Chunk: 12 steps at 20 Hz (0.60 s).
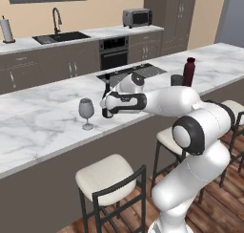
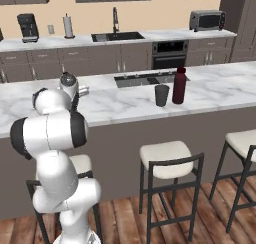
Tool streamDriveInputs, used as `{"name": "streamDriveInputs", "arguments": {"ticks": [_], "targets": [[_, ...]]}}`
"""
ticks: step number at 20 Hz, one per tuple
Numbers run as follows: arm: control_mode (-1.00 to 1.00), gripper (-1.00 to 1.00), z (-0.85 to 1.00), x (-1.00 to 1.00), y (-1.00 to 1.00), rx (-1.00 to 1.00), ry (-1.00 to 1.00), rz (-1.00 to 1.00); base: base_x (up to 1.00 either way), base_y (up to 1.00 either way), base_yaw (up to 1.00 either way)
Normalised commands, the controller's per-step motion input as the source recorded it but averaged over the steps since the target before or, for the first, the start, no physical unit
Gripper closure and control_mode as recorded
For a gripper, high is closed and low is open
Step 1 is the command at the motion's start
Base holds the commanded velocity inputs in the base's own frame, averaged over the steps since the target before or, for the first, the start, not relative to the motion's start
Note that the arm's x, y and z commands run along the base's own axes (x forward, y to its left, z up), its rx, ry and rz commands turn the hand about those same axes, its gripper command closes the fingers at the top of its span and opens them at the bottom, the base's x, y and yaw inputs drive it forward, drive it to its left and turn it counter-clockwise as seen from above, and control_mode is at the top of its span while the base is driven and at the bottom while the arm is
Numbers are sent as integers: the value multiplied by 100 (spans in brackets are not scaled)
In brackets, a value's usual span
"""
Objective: There is a wine glass and glass cup on the dining counter. Place the wine bottle next to the wine glass and the juice bottle next to the glass cup.
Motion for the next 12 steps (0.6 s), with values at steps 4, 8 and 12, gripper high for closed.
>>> {"name": "streamDriveInputs", "arguments": {"ticks": [4, 8, 12], "targets": [[-100, -100, 39, -24, 4, -4, -14, 0, 0, 0, 0], [-100, -100, 69, -29, 1, -3, -13, 0, 0, 0, 0], [-100, -100, 99, -29, 2, -4, -14, 0, 0, 0, 0]]}}
